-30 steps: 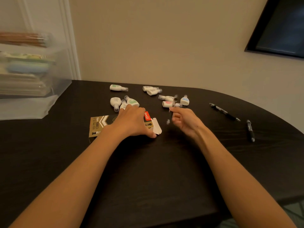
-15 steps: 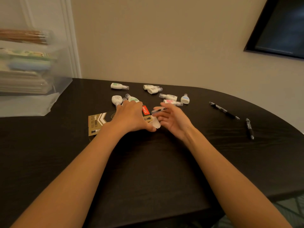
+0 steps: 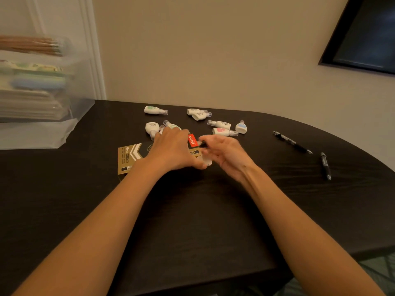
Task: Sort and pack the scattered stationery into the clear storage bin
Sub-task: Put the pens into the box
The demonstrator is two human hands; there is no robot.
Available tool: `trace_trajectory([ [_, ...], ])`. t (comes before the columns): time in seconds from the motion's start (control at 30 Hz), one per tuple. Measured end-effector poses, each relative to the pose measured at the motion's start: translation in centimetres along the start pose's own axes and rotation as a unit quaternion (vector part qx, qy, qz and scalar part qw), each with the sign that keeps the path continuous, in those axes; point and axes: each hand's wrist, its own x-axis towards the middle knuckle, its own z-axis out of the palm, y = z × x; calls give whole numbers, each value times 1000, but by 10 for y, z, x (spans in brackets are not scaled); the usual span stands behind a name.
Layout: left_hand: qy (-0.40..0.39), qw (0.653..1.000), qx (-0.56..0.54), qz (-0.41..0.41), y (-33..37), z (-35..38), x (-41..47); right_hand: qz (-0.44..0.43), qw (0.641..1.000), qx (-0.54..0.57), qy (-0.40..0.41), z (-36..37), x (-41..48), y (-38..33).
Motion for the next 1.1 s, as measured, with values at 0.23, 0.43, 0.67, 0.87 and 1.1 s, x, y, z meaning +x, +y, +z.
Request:
trace_trajectory([
  [0.23,9,999,-31,-9,1,-5,1,-43,995,-86,0,3,0,-1],
  [0.43,5,1000,-30,-3,7,-6,-1,-91,982,-164,16,5,-4,-3],
  [0.67,7,1000,-20,15,18,-2,-2,-65,968,-241,-7,-5,-1,-3],
  [0.87,11,1000,-7,17,36,0,-1,-45,978,-201,-28,-24,-7,-12],
  [1.1,2,1000,13,26,91,12,6,-136,832,-432,319,-94,-23,-13],
])
